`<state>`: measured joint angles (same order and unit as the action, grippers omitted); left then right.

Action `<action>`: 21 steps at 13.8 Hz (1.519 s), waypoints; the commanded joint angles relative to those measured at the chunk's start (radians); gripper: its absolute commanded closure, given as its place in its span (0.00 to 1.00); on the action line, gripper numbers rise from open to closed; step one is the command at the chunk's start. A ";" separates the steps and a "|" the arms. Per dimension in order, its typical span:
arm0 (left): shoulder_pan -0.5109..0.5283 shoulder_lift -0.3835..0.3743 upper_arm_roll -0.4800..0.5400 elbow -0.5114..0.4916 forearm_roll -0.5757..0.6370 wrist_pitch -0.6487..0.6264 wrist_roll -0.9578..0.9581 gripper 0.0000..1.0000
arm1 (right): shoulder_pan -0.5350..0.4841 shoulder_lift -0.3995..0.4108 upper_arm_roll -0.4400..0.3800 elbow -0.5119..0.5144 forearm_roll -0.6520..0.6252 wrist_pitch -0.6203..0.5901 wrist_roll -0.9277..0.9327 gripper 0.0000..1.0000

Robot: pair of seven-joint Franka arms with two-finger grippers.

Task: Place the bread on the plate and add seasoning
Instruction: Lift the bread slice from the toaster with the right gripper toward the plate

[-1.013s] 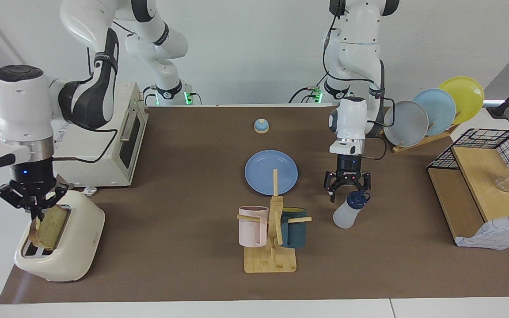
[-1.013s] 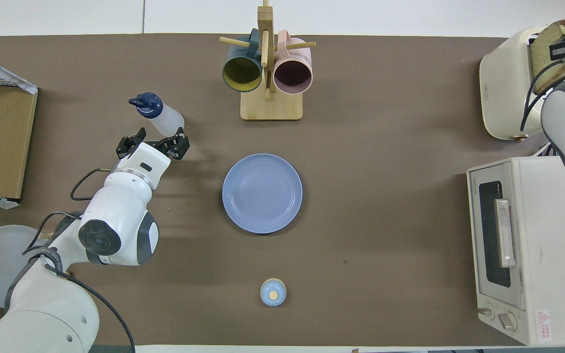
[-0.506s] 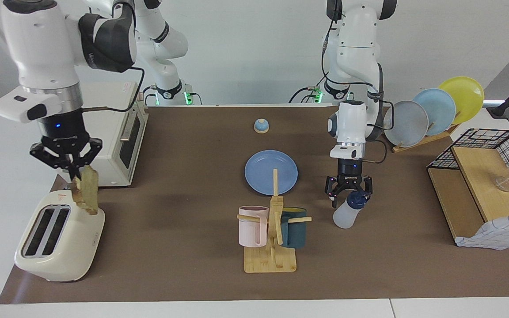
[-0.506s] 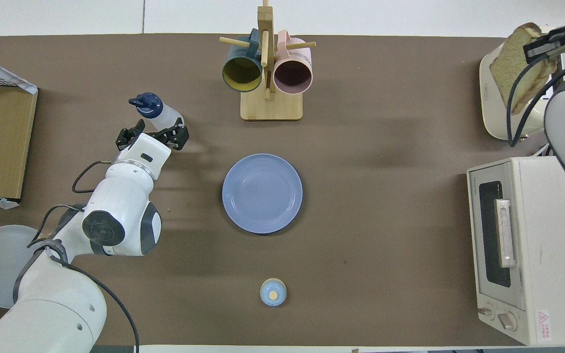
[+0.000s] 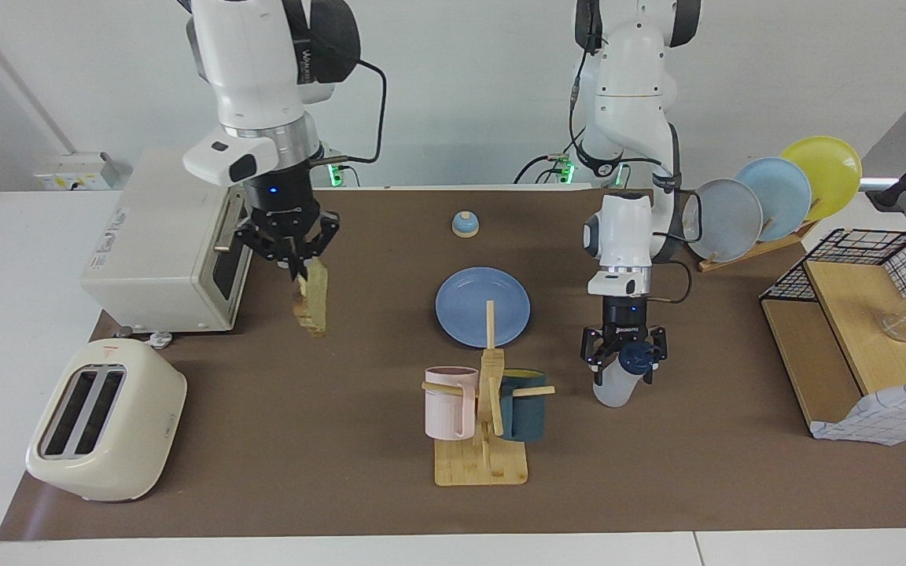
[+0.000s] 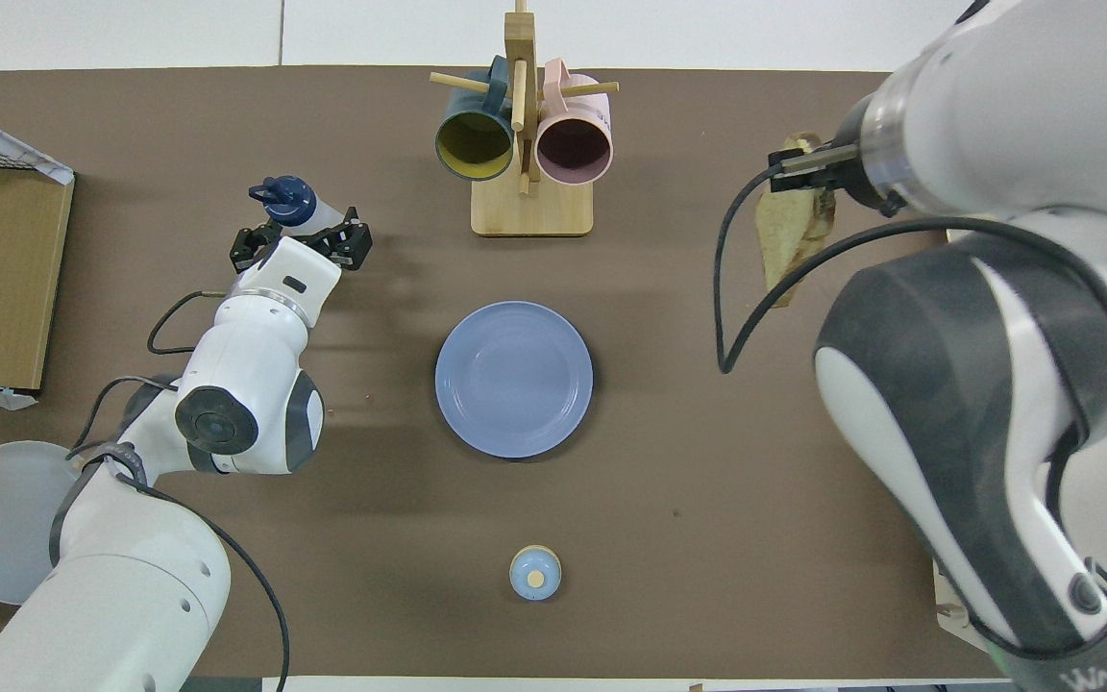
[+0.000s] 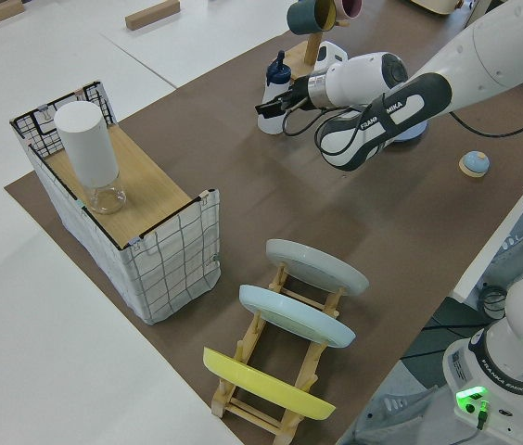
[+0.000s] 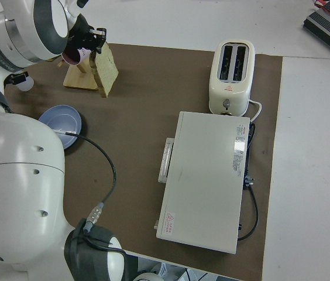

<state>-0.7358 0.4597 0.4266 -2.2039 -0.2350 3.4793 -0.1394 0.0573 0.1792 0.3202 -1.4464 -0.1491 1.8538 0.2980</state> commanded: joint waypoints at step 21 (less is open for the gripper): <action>-0.011 0.050 0.012 0.017 -0.013 0.004 0.007 0.52 | 0.219 -0.012 0.119 -0.551 -0.010 0.748 0.466 1.00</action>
<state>-0.7307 0.5081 0.4281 -2.1753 -0.2356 3.4790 -0.1394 0.2785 0.1858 0.4413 -1.9605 -0.1477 2.5664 0.7384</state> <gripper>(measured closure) 0.119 0.930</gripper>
